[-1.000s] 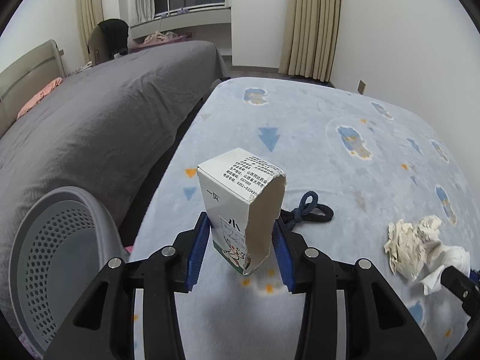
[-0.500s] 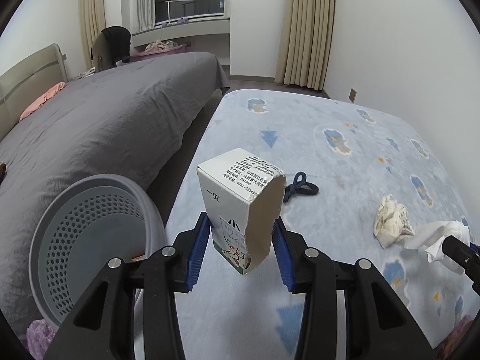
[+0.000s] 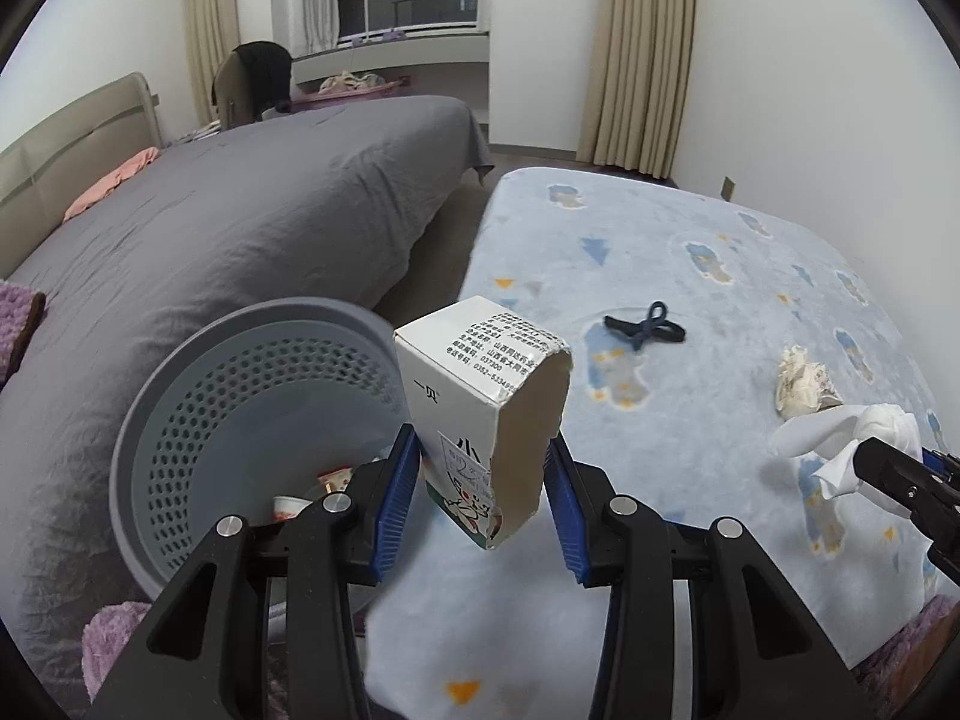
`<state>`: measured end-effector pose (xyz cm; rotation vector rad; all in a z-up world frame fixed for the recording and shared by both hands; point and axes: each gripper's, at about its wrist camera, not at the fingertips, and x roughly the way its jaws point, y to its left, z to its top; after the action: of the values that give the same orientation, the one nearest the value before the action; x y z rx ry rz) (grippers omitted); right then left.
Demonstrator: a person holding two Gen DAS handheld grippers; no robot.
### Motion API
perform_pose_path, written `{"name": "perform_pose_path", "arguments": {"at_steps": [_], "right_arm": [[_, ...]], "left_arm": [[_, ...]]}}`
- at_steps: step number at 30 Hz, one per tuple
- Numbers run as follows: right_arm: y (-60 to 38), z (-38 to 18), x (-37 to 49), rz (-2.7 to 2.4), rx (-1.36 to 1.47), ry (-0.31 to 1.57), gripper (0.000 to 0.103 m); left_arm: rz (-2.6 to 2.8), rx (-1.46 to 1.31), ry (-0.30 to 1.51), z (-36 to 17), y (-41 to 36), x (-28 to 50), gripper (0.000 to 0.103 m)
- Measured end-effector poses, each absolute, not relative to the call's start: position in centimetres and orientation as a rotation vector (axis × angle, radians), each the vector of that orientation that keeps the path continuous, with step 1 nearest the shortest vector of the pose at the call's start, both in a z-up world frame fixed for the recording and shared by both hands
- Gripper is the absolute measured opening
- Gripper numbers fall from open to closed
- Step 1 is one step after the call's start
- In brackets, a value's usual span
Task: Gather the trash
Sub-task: 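Carry the milk carton and tissue over the grey basket with both tools, then open both tools to drop the carton and tissue into the basket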
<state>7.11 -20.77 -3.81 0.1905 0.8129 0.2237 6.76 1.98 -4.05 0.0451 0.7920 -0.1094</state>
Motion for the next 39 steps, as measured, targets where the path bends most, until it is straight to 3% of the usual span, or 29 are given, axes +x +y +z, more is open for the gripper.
{"name": "perform_pose_path", "arguments": {"at_steps": [19,39], "right_arm": [[-4.6,-3.1,13.1,0.506,0.044,0.826,0.037],[4.5,-6.4,18.3,0.630,-0.007,0.914,0.037]], "left_arm": [[0.070,-0.020,0.818,-4.0,15.4,7.2,0.041],[0.105,-0.072,0.871,-6.5,19.9,10.3,0.043]]}}
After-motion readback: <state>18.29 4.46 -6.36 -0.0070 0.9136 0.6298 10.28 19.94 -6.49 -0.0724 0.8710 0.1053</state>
